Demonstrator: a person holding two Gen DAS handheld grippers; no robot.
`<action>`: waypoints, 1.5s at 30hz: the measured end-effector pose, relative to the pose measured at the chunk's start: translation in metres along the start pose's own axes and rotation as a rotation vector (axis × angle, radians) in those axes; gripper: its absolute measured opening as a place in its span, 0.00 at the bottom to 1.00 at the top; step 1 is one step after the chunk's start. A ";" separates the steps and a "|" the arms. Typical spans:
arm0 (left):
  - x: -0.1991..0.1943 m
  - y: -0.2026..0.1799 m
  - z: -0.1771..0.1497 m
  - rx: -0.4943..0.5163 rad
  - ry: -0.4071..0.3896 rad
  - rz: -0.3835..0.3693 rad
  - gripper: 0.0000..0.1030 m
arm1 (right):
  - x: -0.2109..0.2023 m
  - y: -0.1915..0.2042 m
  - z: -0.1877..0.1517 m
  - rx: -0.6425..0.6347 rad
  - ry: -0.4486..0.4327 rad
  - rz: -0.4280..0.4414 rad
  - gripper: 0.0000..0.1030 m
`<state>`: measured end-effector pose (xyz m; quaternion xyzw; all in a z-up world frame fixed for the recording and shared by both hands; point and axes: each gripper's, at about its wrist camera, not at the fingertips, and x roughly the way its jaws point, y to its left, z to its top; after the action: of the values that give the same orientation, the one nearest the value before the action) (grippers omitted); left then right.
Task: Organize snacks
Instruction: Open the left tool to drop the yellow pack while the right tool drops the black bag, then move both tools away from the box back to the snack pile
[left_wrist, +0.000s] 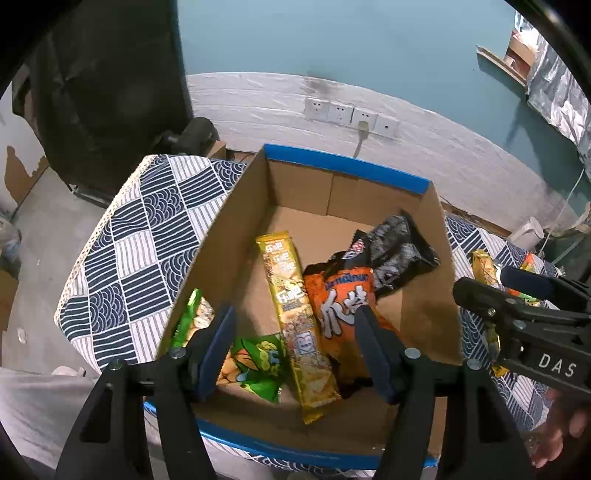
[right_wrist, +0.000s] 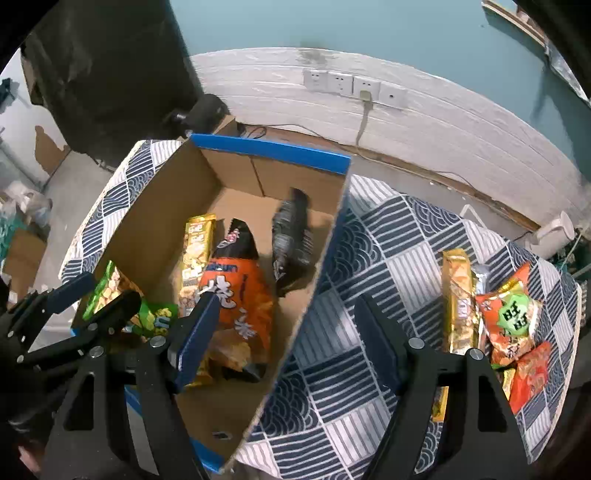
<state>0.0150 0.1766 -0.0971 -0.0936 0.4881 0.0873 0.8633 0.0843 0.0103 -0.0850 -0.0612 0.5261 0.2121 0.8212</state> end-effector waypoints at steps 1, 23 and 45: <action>0.000 -0.002 0.000 -0.001 0.001 -0.007 0.67 | -0.002 -0.003 -0.002 0.002 -0.001 -0.005 0.75; -0.017 -0.127 -0.016 0.194 0.011 -0.094 0.72 | -0.055 -0.134 -0.065 0.237 -0.034 -0.099 0.80; 0.040 -0.241 -0.029 0.270 0.149 -0.054 0.72 | -0.068 -0.280 -0.130 0.514 0.009 -0.212 0.81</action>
<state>0.0699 -0.0610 -0.1272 0.0040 0.5556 -0.0096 0.8314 0.0665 -0.3033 -0.1163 0.0934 0.5570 -0.0155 0.8251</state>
